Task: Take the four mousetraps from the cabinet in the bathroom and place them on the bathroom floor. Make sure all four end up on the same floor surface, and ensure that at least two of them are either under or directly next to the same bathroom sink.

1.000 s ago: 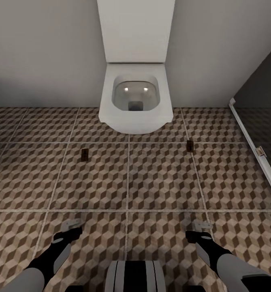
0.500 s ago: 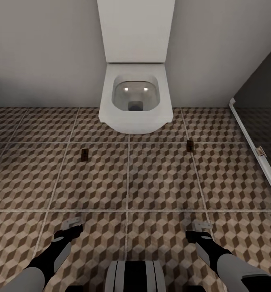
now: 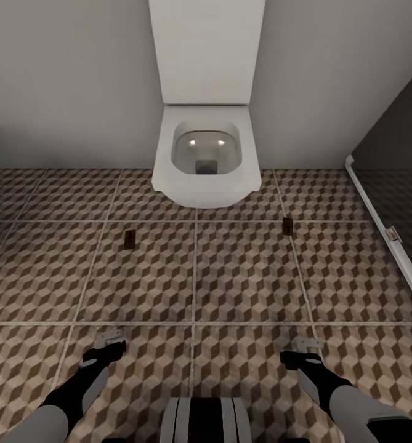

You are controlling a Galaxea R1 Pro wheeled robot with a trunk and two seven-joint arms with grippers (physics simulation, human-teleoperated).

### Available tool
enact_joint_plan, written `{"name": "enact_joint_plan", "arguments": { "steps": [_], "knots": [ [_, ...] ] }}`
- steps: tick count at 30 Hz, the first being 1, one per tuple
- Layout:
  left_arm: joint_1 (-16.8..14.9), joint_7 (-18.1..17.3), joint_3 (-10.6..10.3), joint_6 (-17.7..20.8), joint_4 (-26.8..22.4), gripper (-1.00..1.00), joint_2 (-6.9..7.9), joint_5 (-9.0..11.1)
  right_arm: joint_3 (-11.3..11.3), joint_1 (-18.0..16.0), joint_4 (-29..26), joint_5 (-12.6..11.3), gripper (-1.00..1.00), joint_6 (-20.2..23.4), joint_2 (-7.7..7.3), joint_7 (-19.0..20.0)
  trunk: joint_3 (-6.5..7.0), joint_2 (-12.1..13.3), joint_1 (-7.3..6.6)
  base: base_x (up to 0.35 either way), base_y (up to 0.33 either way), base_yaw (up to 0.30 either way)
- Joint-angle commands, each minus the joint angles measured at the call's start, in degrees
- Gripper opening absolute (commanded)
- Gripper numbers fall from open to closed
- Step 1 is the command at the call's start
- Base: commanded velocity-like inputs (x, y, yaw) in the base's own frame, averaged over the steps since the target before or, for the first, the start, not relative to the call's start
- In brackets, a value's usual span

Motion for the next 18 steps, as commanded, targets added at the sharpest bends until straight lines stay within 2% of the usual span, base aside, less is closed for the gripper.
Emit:
{"name": "enact_joint_plan", "arguments": {
  "steps": [1,18],
  "knots": [
    [0.01,0.46,-0.48,0.21,-0.12,1.00,0.07,0.40,0.50,0.01,-0.08,-0.60,1.00,0.16,-0.02,-0.22,0.20,0.00,-0.03,0.000,0.000,0.000],
    [-0.01,0.45,-0.48,0.27,-0.12,1.00,0.07,0.40,0.50,-0.04,-0.08,-0.60,1.00,0.16,-0.02,-0.22,3.96,0.23,-0.47,0.000,0.000,0.000]
  ]
}}
